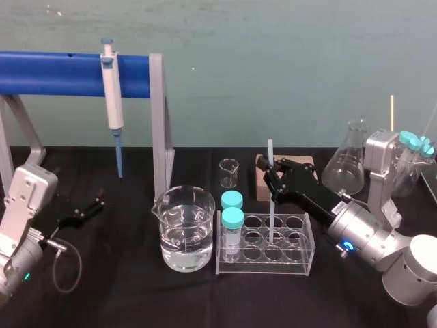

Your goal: Pick up the stirring rod with one hand, then place it down.

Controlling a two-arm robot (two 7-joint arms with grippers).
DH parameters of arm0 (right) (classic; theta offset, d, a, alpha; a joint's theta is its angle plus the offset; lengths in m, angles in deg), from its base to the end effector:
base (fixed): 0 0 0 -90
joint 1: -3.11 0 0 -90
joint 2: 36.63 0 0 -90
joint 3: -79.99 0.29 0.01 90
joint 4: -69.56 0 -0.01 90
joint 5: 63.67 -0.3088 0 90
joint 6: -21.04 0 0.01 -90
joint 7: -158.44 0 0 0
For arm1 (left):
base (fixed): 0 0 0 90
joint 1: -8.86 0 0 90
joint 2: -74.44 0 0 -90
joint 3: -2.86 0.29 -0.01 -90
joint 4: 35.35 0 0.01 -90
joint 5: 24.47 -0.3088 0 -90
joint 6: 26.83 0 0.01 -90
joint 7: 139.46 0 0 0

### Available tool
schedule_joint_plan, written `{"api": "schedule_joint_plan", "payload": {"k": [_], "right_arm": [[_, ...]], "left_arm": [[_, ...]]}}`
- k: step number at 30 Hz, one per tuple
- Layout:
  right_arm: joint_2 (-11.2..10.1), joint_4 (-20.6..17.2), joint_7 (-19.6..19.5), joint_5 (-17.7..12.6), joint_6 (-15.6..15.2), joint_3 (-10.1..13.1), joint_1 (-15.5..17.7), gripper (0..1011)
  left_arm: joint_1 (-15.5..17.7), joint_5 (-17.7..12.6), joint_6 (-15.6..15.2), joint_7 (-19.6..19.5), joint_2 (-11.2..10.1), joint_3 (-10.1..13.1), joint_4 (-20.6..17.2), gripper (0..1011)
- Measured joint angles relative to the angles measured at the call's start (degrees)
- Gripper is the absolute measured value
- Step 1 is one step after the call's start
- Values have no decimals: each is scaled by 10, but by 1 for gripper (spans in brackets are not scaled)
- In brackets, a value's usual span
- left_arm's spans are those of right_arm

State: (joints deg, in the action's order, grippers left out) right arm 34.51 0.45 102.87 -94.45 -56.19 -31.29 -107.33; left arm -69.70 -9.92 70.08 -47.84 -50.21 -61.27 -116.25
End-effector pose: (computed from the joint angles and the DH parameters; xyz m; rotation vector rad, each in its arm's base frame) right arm 0.4147 -0.0293 -0.2985 0.1563 -0.0284 -0.7788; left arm 0.3581 0.0827 -0.3022 0.3044 -0.2852 1.2479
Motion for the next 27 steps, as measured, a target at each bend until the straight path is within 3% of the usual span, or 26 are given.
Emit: {"api": "schedule_joint_plan", "payload": {"k": [27], "right_arm": [[5, 5, -13, 14, 2, 6, 6, 70]], "left_arm": [[0, 0, 0, 0, 0, 0, 0, 1000]]}}
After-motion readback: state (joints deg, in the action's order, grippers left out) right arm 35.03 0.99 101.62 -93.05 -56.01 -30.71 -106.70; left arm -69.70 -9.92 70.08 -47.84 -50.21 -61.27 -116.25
